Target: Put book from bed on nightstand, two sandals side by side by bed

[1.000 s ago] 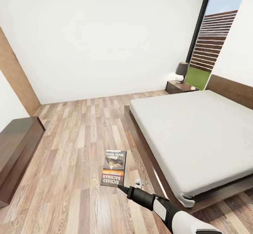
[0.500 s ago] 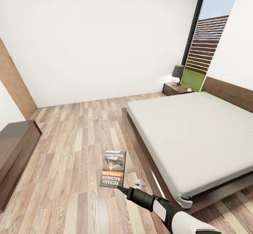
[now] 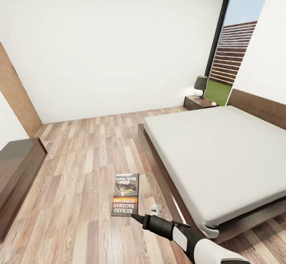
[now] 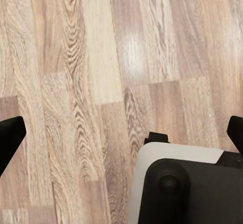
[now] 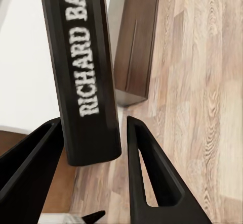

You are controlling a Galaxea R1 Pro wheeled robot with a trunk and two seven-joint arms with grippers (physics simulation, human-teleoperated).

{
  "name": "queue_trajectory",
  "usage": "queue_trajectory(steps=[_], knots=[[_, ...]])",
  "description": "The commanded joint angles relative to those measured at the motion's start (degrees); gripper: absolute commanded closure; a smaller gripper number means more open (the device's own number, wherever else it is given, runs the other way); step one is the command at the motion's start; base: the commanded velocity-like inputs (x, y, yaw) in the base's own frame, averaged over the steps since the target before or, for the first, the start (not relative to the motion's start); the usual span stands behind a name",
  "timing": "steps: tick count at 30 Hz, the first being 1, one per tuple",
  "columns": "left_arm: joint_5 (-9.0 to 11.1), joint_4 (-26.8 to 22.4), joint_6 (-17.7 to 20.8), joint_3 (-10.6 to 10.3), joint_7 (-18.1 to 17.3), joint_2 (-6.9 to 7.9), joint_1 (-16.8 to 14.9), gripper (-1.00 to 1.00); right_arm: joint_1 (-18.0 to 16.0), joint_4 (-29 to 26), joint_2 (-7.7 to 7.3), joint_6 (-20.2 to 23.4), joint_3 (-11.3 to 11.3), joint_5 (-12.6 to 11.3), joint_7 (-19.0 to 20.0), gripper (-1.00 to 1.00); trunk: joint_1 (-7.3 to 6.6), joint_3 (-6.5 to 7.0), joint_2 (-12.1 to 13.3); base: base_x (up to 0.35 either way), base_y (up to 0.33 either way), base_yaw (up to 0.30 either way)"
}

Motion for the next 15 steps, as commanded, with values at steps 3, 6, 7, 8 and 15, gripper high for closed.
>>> queue_trajectory(steps=[3,6,7,8,15], knots=[[0.2,-0.1,-0.1,-0.5,0.4,0.02,0.0,-1.0,0.0,0.0,0.02,0.1,-0.2,0.4,0.1,1.0,0.04,-0.07,-0.1,0.147,0.118,0.0],[0.2,-0.1,-0.1,-0.5,0.4,0.02,0.0,-1.0,0.0,0.1,0.03,-0.7,-0.2,0.7,0.1,1.0,0.04,-0.03,-0.1,0.185,0.144,0.0],[0.2,-0.1,-0.1,-0.5,0.4,0.02,0.0,-1.0,0.0,0.2,0.03,-0.9,-0.2,0.7,0.1,1.0,0.04,0.01,-0.1,0.164,0.116,0.0],[0.2,-0.1,-0.1,-0.5,0.4,0.02,0.0,-1.0,0.0,0.3,0.03,-1.1,-0.2,0.8,0.1,1.0,0.04,0.05,-0.1,0.136,0.092,0.0],[0.2,-0.1,-0.2,-0.5,0.4,0.02,0.0,-1.0,0.0,0.5,0.04,-1.7,-0.2,1.0,0.1,1.0,0.04,0.52,-0.1,0.073,0.05,0.0]])
